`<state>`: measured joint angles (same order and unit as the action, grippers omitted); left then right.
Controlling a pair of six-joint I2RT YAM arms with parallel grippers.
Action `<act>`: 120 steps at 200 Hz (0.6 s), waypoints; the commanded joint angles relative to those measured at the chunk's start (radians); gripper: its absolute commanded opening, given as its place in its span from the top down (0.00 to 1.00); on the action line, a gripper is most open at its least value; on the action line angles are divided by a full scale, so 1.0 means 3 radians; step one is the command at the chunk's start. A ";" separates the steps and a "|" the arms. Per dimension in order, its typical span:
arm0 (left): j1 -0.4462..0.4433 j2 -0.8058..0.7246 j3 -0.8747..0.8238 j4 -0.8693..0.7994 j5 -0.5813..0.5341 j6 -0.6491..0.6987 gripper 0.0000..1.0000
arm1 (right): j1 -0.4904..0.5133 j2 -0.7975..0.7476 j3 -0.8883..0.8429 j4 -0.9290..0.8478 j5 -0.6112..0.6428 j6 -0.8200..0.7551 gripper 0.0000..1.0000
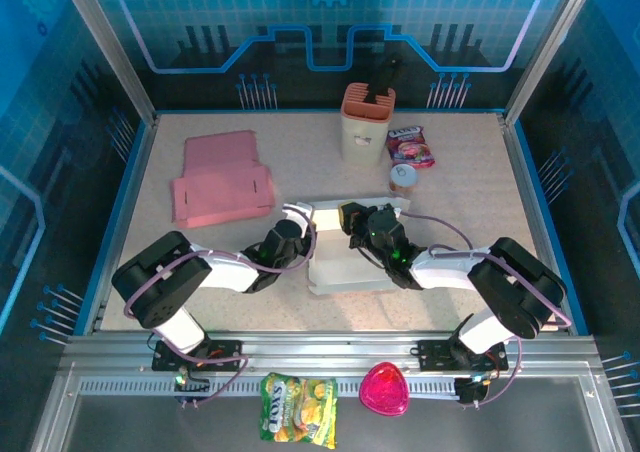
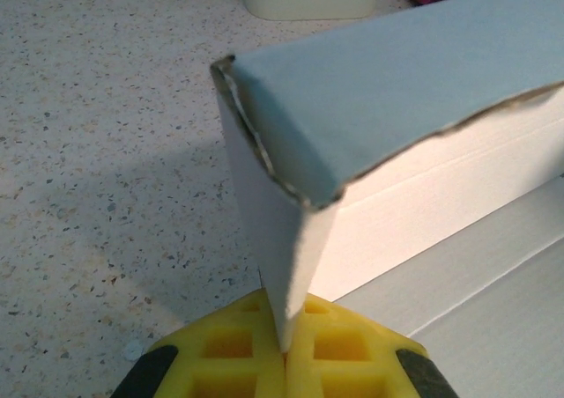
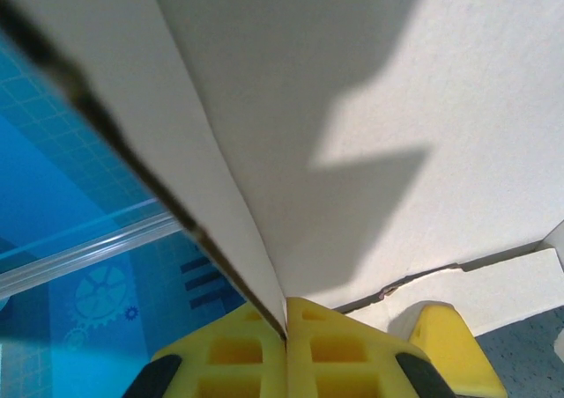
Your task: Fold the paper box
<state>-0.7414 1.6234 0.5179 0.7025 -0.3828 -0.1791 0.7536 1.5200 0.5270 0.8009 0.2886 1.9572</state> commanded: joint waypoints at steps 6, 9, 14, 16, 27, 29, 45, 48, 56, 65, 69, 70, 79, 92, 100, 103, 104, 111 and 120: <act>-0.0076 0.0034 0.0311 0.0090 0.0234 -0.0081 0.99 | 0.0167 0.0057 -0.0003 -0.0403 -0.0414 0.0035 1.00; -0.0082 0.0036 0.0314 0.0092 0.0222 -0.0094 0.99 | 0.0165 0.0054 0.0000 -0.0408 -0.0419 0.0036 1.00; -0.0088 0.0036 0.0317 0.0084 0.0182 -0.0121 1.00 | 0.0170 0.0057 0.0002 -0.0405 -0.0416 0.0037 1.00; -0.0090 0.0035 0.0318 0.0075 0.0168 -0.0135 1.00 | 0.0171 0.0054 0.0002 -0.0402 -0.0414 0.0038 1.00; -0.0097 0.0034 0.0338 0.0018 0.0068 -0.0195 1.00 | 0.0172 0.0049 0.0005 -0.0414 -0.0410 0.0047 1.00; -0.0101 0.0033 0.0343 0.0005 0.0046 -0.0207 1.00 | 0.0172 0.0046 0.0003 -0.0418 -0.0410 0.0051 1.00; -0.0128 0.0039 0.0370 -0.0062 -0.0081 -0.0236 1.00 | 0.0172 0.0029 -0.0003 -0.0459 -0.0406 0.0065 1.00; -0.0130 0.0040 0.0370 -0.0061 -0.0086 -0.0242 1.00 | 0.0172 0.0027 -0.0003 -0.0465 -0.0405 0.0069 1.00; -0.0129 0.0050 0.0370 -0.0056 -0.0085 -0.0247 1.00 | 0.0172 0.0016 -0.0003 -0.0481 -0.0405 0.0072 1.00; -0.0128 0.0067 0.0365 -0.0028 -0.0052 -0.0223 1.00 | 0.0170 0.0011 -0.0008 -0.0489 -0.0413 0.0080 1.00; -0.0127 0.0076 0.0365 -0.0008 -0.0033 -0.0191 0.97 | 0.0172 0.0006 -0.0012 -0.0491 -0.0411 0.0083 1.00; -0.0127 0.0078 0.0365 -0.0001 -0.0025 -0.0183 0.96 | 0.0165 0.0006 -0.0013 -0.0491 -0.0418 0.0083 1.00; -0.0128 0.0099 0.0361 0.0056 0.0016 -0.0099 0.91 | 0.0162 -0.0001 -0.0018 -0.0505 -0.0426 0.0090 1.00; -0.0124 0.0123 0.0345 0.0158 0.0033 0.0006 0.89 | 0.0158 -0.0019 -0.0042 -0.0524 -0.0436 0.0093 1.00; -0.0116 0.0135 0.0340 0.0210 0.0049 0.0083 0.88 | 0.0151 -0.0039 -0.0054 -0.0535 -0.0449 0.0093 1.00; -0.0112 0.0136 0.0340 0.0233 0.0055 0.0107 0.88 | 0.0152 -0.0040 -0.0057 -0.0544 -0.0452 0.0093 1.00; -0.0112 0.0139 0.0340 0.0237 0.0060 0.0119 0.88 | 0.0149 -0.0045 -0.0058 -0.0548 -0.0451 0.0093 1.00; -0.0099 0.0146 0.0335 0.0282 0.0103 0.0179 0.86 | 0.0140 -0.0060 -0.0064 -0.0570 -0.0465 0.0090 1.00; -0.0088 0.0161 0.0334 0.0336 0.0177 0.0240 0.84 | 0.0132 -0.0071 -0.0077 -0.0583 -0.0487 0.0088 1.00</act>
<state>-0.7536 1.6550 0.5716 0.6529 -0.4404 -0.1864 0.7536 1.4963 0.5297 0.7601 0.2806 1.9759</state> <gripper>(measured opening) 0.137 0.063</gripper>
